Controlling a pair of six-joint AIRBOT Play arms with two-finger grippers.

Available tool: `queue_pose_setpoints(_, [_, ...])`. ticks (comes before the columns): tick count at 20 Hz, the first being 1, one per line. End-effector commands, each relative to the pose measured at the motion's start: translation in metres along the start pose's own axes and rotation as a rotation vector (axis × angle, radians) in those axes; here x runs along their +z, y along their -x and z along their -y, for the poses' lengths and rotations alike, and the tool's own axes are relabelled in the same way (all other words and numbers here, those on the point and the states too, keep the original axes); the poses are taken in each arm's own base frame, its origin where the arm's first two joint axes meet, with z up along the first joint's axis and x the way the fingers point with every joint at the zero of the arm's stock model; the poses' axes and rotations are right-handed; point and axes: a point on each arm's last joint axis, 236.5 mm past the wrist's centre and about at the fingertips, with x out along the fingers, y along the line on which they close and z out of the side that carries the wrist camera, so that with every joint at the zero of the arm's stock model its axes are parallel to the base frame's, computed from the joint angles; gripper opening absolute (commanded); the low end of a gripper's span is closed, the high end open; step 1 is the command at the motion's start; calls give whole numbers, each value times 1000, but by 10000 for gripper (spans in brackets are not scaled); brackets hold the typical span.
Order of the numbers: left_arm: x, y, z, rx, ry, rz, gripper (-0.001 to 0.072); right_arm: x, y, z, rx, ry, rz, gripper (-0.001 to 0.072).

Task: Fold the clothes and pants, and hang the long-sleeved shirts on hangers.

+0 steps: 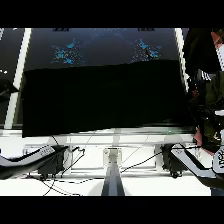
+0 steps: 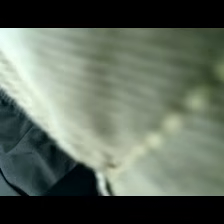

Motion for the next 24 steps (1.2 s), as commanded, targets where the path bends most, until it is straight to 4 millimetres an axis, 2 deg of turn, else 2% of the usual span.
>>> queue_pose_setpoints(1, [-54, -15, -39, 44, 106, -101, 693, 0, -3, -9, 5, 74, 8, 47])
queue_pose_setpoints(4, [-103, -32, -61, 22, 192, -144, 693, -5, -7, -21, 15, 119, 2, 24])
queue_pose_setpoints(6, [-129, -39, -74, 4, 265, -161, 693, -7, -8, -25, 19, 134, 1, 24])
queue_pose_setpoints(9, [-157, -48, -89, -25, 378, -184, 693, -7, -8, -26, 20, 136, -1, 24])
queue_pose_setpoints(13, [-177, -64, -103, -29, 457, -168, 693, -8, -8, -26, 21, 136, -2, 24])
queue_pose_setpoints(16, [-176, -76, -113, 0, 481, -124, 692, -10, -8, -26, 23, 136, -11, 24])
queue_pose_setpoints(18, [-165, -83, -118, 9, 495, -64, 659, -11, -8, -26, 24, 136, -16, 24])
queue_pose_setpoints(24, [-143, -89, -123, 24, 504, 38, 636, -12, -8, -27, 26, 136, -22, 24])
